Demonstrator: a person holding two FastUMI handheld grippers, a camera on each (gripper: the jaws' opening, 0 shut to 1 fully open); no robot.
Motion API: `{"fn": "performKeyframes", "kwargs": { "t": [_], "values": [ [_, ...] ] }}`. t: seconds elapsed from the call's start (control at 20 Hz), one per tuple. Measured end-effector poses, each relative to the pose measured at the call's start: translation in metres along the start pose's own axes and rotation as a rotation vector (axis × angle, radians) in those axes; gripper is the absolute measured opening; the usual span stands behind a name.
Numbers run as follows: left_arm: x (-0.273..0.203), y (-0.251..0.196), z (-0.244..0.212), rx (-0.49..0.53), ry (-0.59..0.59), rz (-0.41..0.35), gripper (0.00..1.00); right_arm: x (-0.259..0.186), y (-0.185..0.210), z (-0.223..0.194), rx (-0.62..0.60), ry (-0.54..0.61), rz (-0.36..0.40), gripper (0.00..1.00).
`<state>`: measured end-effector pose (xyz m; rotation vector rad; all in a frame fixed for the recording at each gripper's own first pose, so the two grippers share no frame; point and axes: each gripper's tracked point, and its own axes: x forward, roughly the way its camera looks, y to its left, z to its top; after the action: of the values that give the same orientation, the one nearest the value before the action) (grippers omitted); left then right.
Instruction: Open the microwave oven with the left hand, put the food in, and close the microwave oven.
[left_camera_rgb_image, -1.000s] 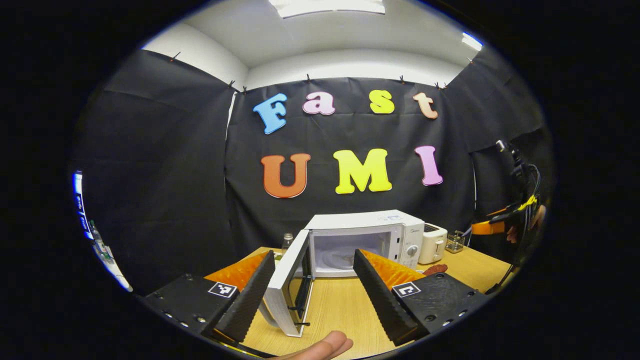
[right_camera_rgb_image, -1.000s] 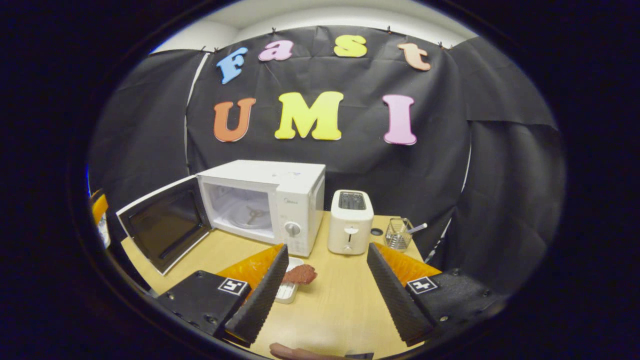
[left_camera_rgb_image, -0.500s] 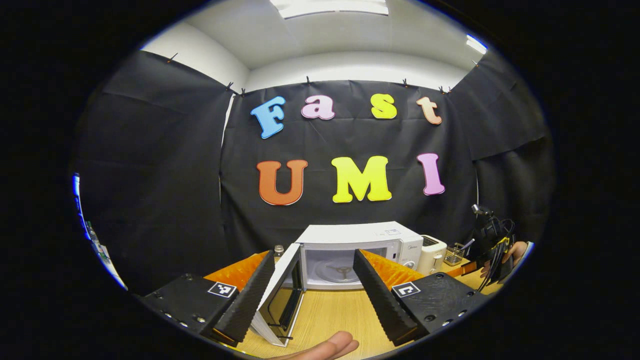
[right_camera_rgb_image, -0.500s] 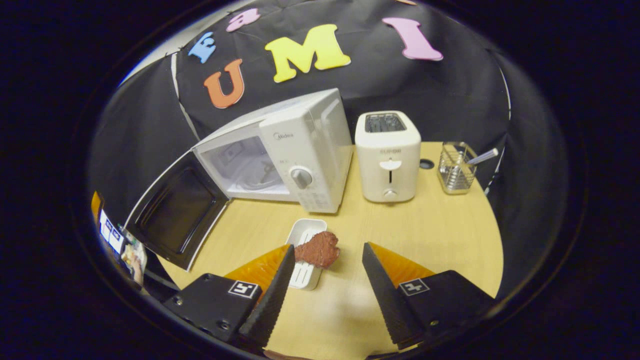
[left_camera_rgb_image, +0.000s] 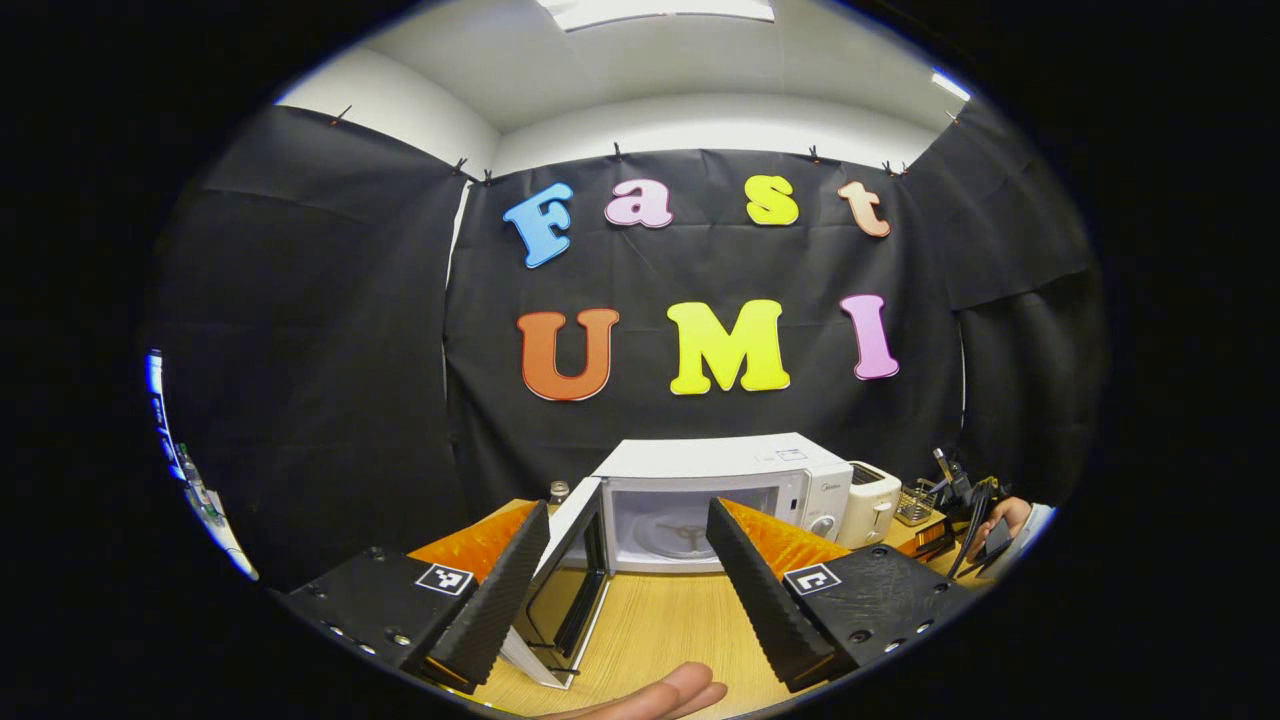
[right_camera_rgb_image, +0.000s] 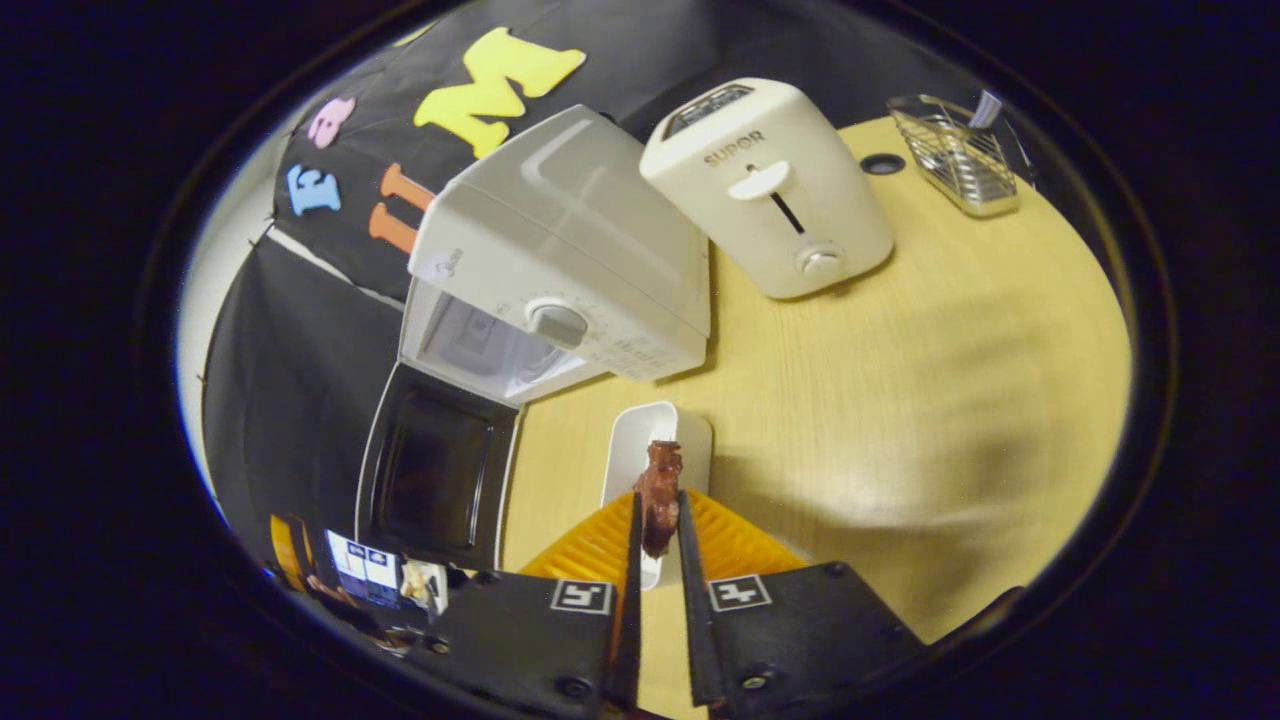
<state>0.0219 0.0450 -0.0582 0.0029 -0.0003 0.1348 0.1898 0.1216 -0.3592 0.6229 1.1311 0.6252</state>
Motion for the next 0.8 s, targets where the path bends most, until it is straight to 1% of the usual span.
{"fn": "performKeyframes", "kwargs": {
  "t": [0.05,0.1,0.15,0.25,0.4,0.55,0.7,0.8],
  "values": [
    [-0.002,0.0,0.001,0.003,-0.002,0.0,0.97,0.0,0.0,0.0,0.015,0.001,0.013,0.17],
    [-0.003,-0.001,0.002,0.007,-0.006,-0.002,0.97,-0.003,0.0,-0.001,0.012,-0.004,0.014,0.13],
    [-0.005,0.0,0.004,0.009,-0.012,-0.004,0.97,-0.003,0.0,-0.002,0.003,-0.007,0.008,0.12],
    [-0.01,0.0,0.006,0.007,-0.021,-0.012,0.97,-0.013,0.002,-0.001,-0.016,-0.026,-0.012,0.12],
    [-0.016,0.0,0.007,0.009,-0.036,-0.027,0.97,-0.032,0.012,-0.005,-0.081,-0.079,-0.057,0.12],
    [-0.024,0.0,0.01,-0.013,-0.06,-0.056,0.97,-0.048,0.025,-0.018,-0.181,-0.139,-0.148,0.12],
    [-0.029,0.002,0.008,-0.074,-0.058,-0.086,0.97,-0.058,0.048,-0.028,-0.313,-0.212,-0.234,0.12],
    [-0.031,0.012,0.003,-0.099,-0.044,-0.08,0.97,-0.062,0.061,-0.037,-0.407,-0.246,-0.298,0.12]
  ]
}}
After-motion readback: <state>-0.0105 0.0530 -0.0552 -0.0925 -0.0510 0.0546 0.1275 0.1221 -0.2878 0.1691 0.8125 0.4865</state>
